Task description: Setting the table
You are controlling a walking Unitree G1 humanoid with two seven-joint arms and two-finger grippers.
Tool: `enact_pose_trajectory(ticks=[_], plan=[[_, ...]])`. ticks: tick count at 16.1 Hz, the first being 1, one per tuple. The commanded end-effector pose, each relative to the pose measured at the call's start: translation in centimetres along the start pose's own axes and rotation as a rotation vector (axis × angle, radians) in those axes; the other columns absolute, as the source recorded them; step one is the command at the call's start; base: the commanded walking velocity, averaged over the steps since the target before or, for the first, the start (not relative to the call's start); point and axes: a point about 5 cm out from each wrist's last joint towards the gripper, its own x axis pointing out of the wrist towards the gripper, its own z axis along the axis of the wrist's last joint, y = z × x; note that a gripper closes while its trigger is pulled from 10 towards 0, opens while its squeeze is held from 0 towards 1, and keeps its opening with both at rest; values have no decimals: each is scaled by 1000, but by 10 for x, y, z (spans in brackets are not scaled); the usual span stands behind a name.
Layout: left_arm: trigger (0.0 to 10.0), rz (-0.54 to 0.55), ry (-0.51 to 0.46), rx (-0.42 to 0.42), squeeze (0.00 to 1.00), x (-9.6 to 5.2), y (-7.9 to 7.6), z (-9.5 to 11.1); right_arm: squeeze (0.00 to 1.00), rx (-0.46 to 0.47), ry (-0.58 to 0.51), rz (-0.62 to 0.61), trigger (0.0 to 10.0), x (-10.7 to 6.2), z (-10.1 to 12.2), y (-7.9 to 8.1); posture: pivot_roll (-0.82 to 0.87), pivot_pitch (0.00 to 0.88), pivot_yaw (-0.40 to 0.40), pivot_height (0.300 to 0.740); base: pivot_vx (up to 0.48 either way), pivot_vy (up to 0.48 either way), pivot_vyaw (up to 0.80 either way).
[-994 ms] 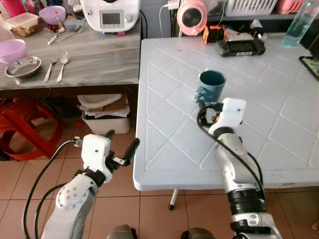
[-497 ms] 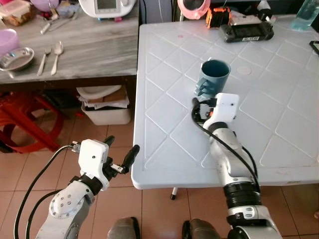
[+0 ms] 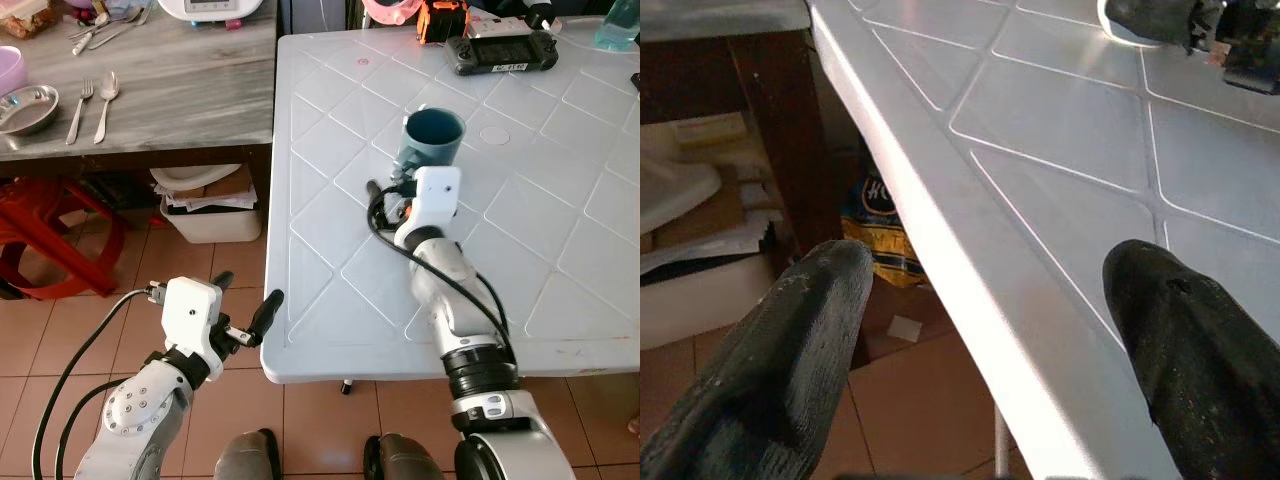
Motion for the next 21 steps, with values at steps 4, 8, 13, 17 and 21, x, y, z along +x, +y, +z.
enact_pose_trajectory(ticks=[4, 8, 13, 17, 21], plan=[[10000, -2, 16, -3, 0, 1, 0, -2, 0, -7, -39, -83, 10000, -10, 3, -13, 71, 167, 66, 740, 0, 0, 0], [10000, -9, 15, 0, 0, 4, 1, -2, 0, -38, -36, -181, 10000, -23, -3, -37, 65, 158, 72, 740, 0, 0, 0], [10000, -9, 15, 8, 0, 6, 2, -2, 0, -35, -20, -135, 10000, -15, -1, -31, 70, 151, 73, 740, 0, 0, 0], [10000, -8, 16, 11, 0, 7, 3, -2, 0, -62, -7, -56, 10000, -7, 0, -9, 72, 145, 72, 740, 0, 0, 0], [10000, -11, 14, 9, 0, 8, 1, -3, 0, -46, -7, -9, 10000, 3, 4, 15, 73, 140, 67, 740, 0, 0, 0]])
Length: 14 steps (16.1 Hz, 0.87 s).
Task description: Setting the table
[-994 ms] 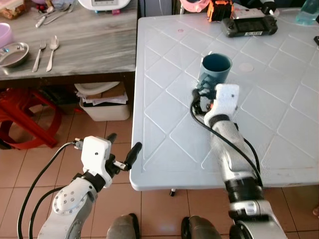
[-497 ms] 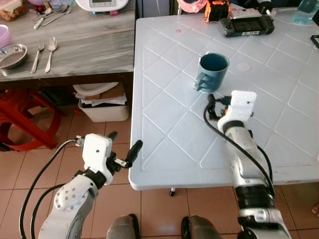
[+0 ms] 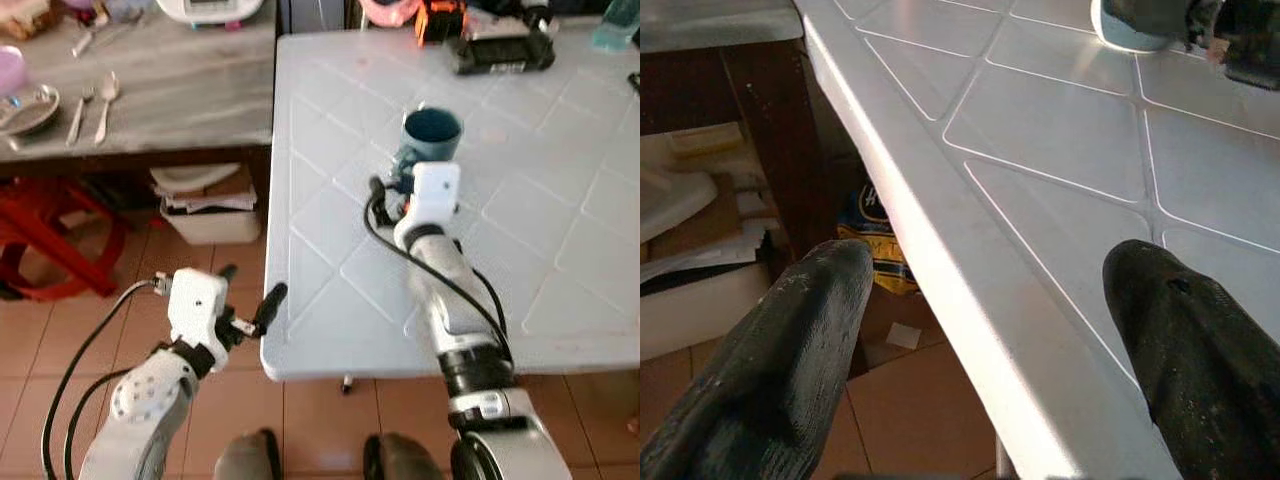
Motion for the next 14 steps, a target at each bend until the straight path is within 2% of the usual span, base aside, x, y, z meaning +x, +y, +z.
enact_pose_trajectory(ticks=[1, 2, 5, 10, 14], plan=[[10000, -3, 14, 3, 0, 0, 1, -3, 0, 0, 10, 12, 10000, 2, -1, 8, 74, 138, 65, 740, 0, 0, 0], [10000, -3, 13, 3, 0, 0, 0, -3, 0, 0, 2, 14, 10000, 3, 2, 9, 75, 136, 63, 740, 0, 0, 0], [10000, -5, 5, 0, 0, 0, 0, -3, 0, -9, -43, -37, 10000, 5, 9, 0, 79, 132, 59, 740, 0, 0, 0], [10000, -13, 3, -1, 0, 2, 1, -3, 0, -47, -103, -150, 10000, 8, 18, -29, 74, 122, 63, 740, 0, 0, 0], [10000, -16, 0, 4, 0, 2, 2, -3, 0, -51, -107, -205, 10000, 5, 16, -43, 79, 119, 65, 740, 0, 0, 0]])
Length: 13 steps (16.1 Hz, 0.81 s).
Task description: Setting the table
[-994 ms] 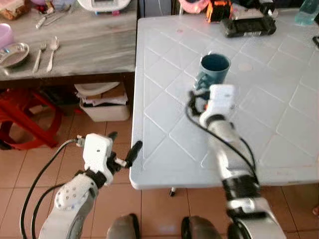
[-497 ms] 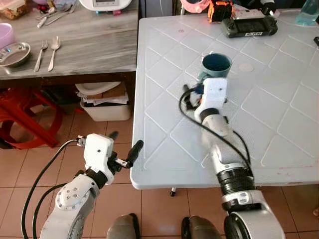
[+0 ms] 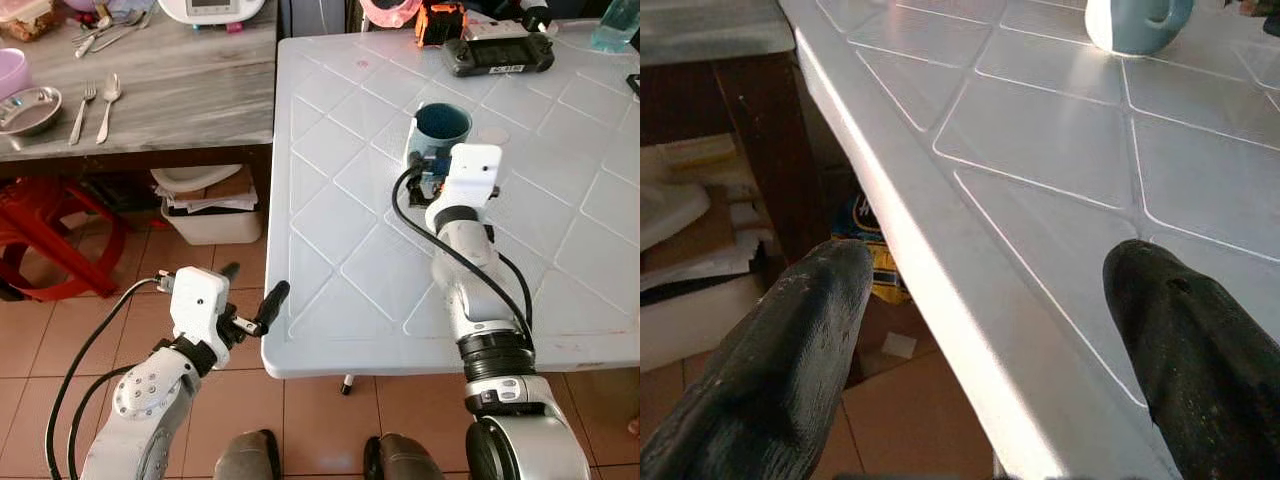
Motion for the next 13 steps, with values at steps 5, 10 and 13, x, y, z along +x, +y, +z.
enact_pose_trajectory(ticks=[5, 10, 13], plan=[[10000, -1, 19, 8, 0, 0, 3, -4, 0, 7, 39, -29, 10000, 1, -10, -3, 81, 116, 73, 740, 0, 0, 0], [10000, 0, 19, 11, 0, 1, 3, -4, 0, -8, 54, -30, 2706, 8, -13, 0, 84, 117, 70, 740, 0, 0, 0], [10000, 6, 18, 11, 0, 1, 2, -4, 0, -14, 36, -15, 0, 13, -9, 4, 83, 118, 66, 740, 0, 0, 0]])
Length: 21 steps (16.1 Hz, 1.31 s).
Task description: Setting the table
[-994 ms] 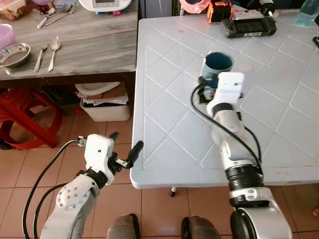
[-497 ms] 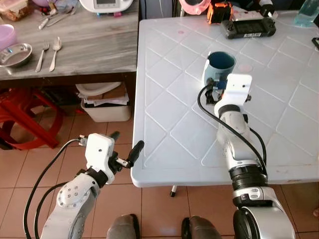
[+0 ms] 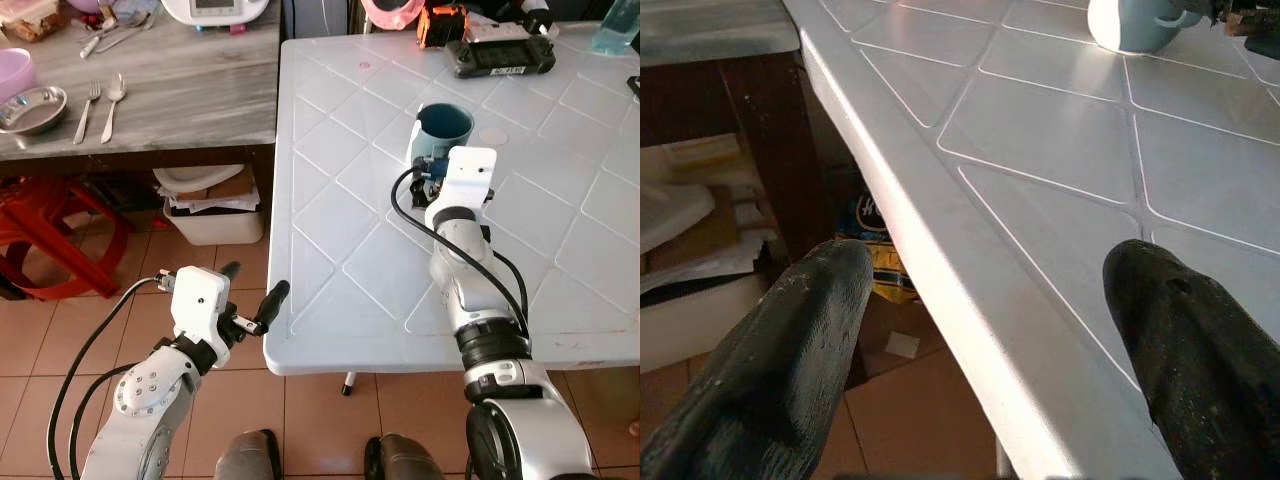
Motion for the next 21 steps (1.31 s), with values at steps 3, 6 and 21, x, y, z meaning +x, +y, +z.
enact_pose_trajectory(ticks=[3, 6, 21], plan=[[10000, 7, 15, 5, 0, -1, 1, -3, 0, -2, -15, 3, 0, 3, 3, 2, 83, 118, 66, 740, 0, 0, 0], [10000, 9, 16, 5, 0, 0, 1, -4, 0, -1, -19, 3, 0, 4, 3, 1, 82, 120, 65, 740, 0, 0, 0], [10000, 17, 27, 8, 0, 2, 2, -7, 0, 10, -33, 8, 0, 4, 3, 4, 77, 104, 63, 740, 0, 0, 0]])
